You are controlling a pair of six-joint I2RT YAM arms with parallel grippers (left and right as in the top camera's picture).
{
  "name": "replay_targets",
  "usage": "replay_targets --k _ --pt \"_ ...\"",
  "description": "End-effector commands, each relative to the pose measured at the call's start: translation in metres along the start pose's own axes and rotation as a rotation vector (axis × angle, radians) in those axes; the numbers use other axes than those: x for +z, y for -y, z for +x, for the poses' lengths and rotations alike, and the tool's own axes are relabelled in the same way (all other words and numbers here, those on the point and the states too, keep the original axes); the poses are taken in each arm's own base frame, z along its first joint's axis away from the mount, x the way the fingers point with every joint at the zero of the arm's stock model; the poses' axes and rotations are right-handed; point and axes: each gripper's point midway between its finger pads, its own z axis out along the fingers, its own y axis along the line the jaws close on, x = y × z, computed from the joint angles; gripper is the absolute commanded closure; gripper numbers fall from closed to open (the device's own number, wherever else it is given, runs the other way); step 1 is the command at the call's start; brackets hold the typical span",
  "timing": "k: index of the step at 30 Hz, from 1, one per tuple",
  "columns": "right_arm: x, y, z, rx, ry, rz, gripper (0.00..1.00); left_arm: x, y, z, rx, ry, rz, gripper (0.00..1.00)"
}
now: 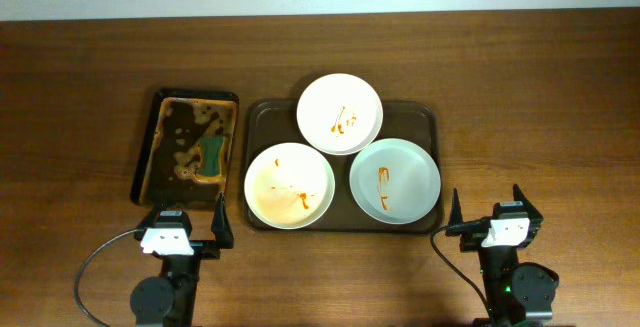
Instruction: Clean dirty plates on tray and stack at the side
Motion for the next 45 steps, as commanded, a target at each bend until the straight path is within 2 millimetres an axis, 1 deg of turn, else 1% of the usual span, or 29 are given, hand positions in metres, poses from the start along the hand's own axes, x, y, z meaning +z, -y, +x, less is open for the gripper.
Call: replay_targets --k 1,39,41,43,45 --pt "0.0006 -0.0056 0.0061 0.139 -0.022 -0.011 0.02 -0.0005 -0.0135 0.0043 0.092 -0.018 -0.082 0.00" --pt "0.0006 -0.0057 0.0061 0.139 -0.022 -0.012 0.02 -0.0005 -0.0139 0.0037 0.091 -0.015 -0.085 0.00" --pt "0.0006 -0.0056 0.0062 0.141 -0.023 -0.012 0.02 -0.0005 -0.0141 0.0039 0.070 -0.016 -0.086 0.00" --pt "-0.0003 -0.0056 0.0039 0.143 -0.028 -0.013 0.02 -0.0019 -0.0142 0.0051 0.012 -0.045 -0.089 0.00" --pt "-0.0016 -0.0055 0.0032 0.143 -0.055 -0.015 0.02 -0.0031 -0.0146 0.0016 0.013 -0.083 -0.096 0.00"
